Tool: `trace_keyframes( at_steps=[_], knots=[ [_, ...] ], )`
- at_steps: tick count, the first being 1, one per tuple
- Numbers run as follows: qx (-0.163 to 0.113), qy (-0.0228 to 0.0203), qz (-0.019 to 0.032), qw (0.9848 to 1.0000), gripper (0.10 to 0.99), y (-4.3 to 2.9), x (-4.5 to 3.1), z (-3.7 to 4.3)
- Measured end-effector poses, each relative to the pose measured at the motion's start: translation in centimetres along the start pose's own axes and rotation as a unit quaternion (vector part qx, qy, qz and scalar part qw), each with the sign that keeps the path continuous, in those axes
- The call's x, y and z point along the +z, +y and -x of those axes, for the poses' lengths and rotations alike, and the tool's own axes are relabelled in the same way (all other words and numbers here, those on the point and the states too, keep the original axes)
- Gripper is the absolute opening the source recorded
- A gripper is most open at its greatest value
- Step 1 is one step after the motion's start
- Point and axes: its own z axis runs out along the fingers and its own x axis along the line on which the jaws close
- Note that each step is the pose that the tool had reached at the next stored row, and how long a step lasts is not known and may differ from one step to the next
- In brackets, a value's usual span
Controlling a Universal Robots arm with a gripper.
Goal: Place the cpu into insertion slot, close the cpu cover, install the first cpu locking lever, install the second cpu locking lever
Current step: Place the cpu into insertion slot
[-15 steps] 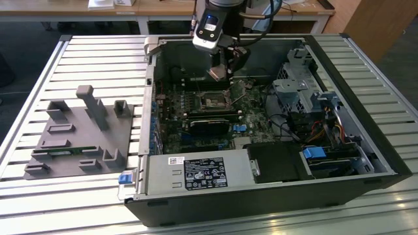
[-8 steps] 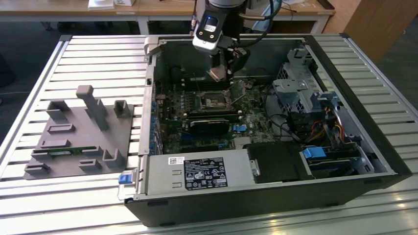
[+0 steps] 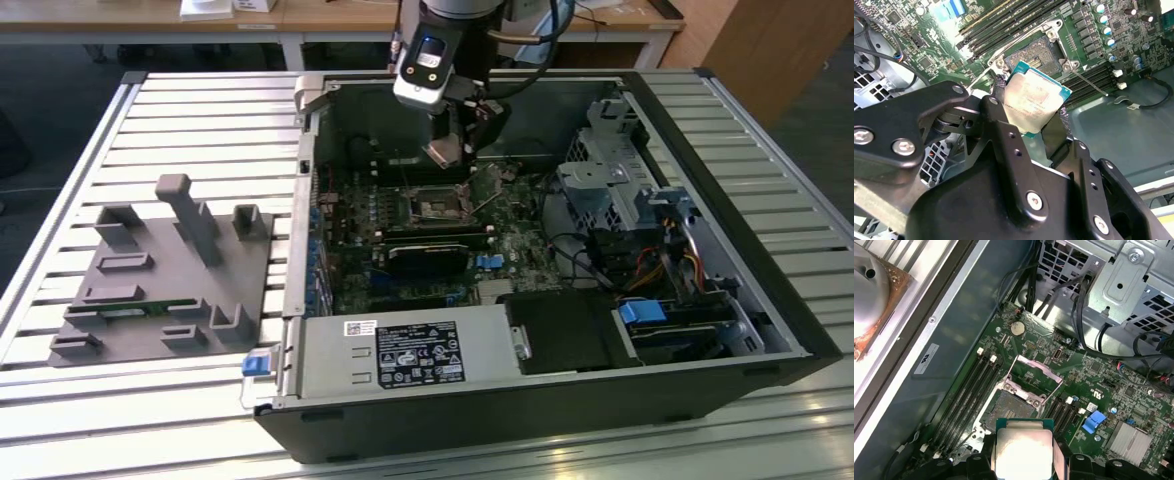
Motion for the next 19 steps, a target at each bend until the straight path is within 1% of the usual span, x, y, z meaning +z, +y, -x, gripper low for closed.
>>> trace_keyframes(
  at_steps=[19],
  knots=[
    [0.002,-0.0002,0.0,1.0,0.541,-0.05,0.56,0.01]
  ],
)
